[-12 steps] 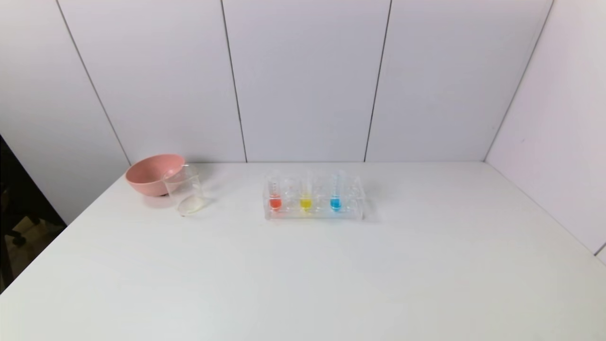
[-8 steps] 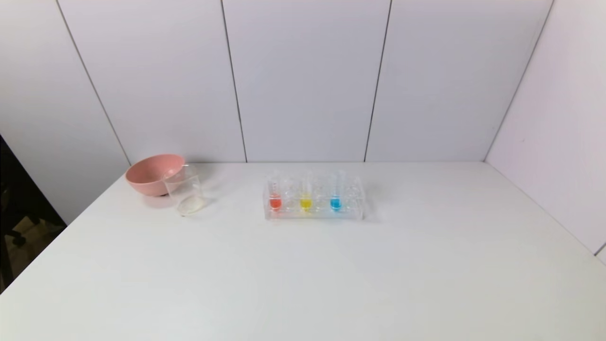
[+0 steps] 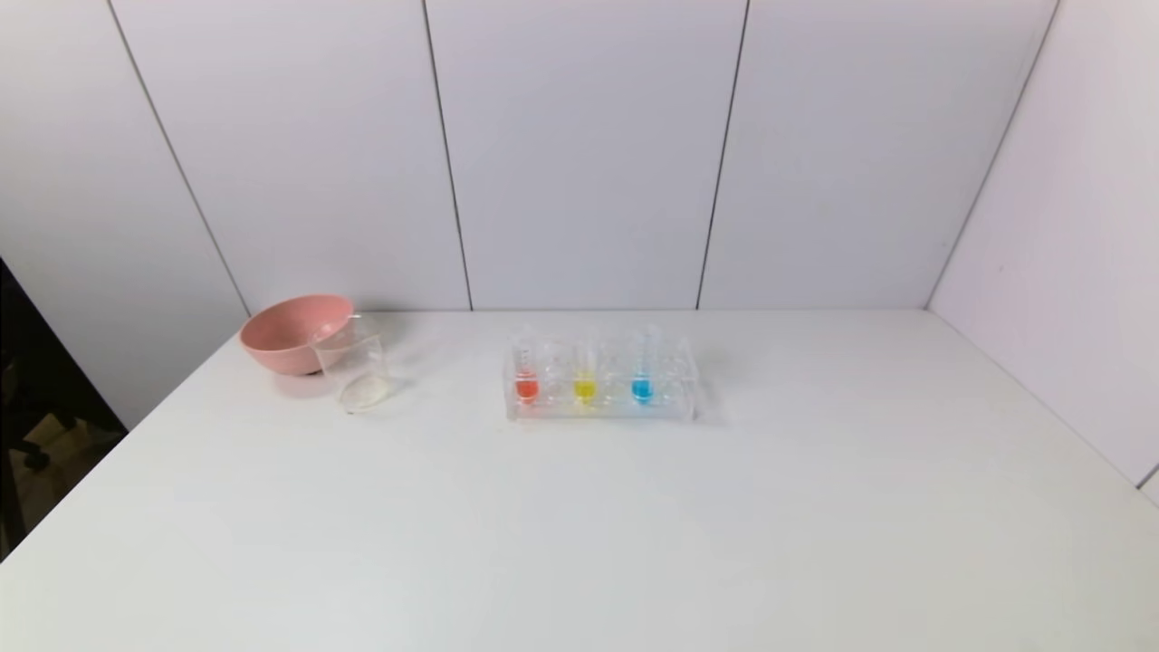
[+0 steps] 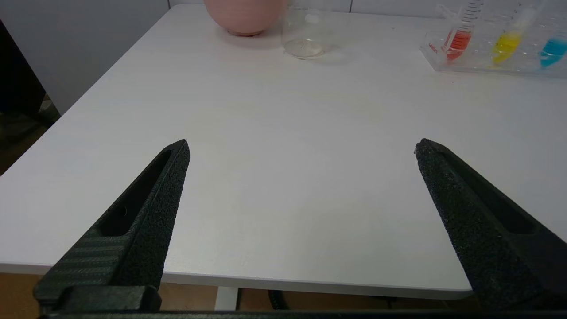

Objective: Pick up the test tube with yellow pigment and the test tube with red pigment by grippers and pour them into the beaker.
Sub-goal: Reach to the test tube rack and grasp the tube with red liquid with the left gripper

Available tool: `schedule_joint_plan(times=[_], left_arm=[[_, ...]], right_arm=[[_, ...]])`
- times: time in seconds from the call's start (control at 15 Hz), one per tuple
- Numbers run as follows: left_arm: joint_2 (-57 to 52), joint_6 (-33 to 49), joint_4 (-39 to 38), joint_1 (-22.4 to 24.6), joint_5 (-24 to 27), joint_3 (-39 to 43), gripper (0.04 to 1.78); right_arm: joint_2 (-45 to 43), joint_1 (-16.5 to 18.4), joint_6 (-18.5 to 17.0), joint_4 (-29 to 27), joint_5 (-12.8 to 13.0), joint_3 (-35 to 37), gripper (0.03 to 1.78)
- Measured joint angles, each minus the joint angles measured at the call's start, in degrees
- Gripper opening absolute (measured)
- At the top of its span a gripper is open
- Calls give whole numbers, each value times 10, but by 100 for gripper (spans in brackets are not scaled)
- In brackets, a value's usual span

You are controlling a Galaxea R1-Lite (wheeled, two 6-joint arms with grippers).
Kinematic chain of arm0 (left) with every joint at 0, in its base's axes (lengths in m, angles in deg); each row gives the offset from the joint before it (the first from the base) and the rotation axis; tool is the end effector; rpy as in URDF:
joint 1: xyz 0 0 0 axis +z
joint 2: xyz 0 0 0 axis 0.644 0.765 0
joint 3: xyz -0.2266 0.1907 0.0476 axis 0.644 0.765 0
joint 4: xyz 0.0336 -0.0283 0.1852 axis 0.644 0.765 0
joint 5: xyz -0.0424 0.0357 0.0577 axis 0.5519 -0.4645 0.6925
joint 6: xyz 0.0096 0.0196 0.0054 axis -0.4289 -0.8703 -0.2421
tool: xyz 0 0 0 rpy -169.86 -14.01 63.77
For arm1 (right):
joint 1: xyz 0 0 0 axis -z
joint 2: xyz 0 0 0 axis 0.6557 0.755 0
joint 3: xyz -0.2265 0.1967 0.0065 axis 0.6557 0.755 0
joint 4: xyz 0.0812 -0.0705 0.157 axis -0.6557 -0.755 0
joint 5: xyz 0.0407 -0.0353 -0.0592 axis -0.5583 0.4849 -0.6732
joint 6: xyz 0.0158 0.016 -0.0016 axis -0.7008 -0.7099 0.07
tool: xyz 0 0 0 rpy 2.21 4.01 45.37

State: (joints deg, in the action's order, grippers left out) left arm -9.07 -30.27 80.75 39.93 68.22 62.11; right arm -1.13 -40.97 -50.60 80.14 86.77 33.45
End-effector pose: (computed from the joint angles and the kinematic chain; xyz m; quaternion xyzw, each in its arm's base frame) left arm -0.0231 0.0009 0.0767 -0.0353 -0.0009 0.0175 0.9992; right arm -0.0227 -0.0008 0.0760 0.0458 -0.0020 -0.0191 0.9988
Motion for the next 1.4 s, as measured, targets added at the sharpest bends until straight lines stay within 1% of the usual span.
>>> schedule_joint_plan(times=[0.13, 0.33, 0.53, 0.67, 0.87, 1.07, 1.27, 1.4], left_arm=[[8, -10, 1, 0, 10, -20, 177], [71, -11, -6, -3, 29, -85, 177], [182, -8, -46, -19, 38, -148, 177], [273, -8, -95, -28, 51, -174, 178], [415, -8, -168, -35, 97, -214, 177], [546, -10, -203, -40, 148, -273, 177], [662, -7, -214, -73, 163, -331, 177], [733, -4, -220, -118, 157, -361, 177]], right_arm=[[0, 0, 0, 0, 0, 0, 171], [0, 0, 0, 0, 0, 0, 171], [0, 0, 0, 0, 0, 0, 171], [0, 0, 0, 0, 0, 0, 171], [0, 0, 0, 0, 0, 0, 171], [0, 0, 0, 0, 0, 0, 171], [0, 0, 0, 0, 0, 0, 171], [0, 0, 0, 0, 0, 0, 171]])
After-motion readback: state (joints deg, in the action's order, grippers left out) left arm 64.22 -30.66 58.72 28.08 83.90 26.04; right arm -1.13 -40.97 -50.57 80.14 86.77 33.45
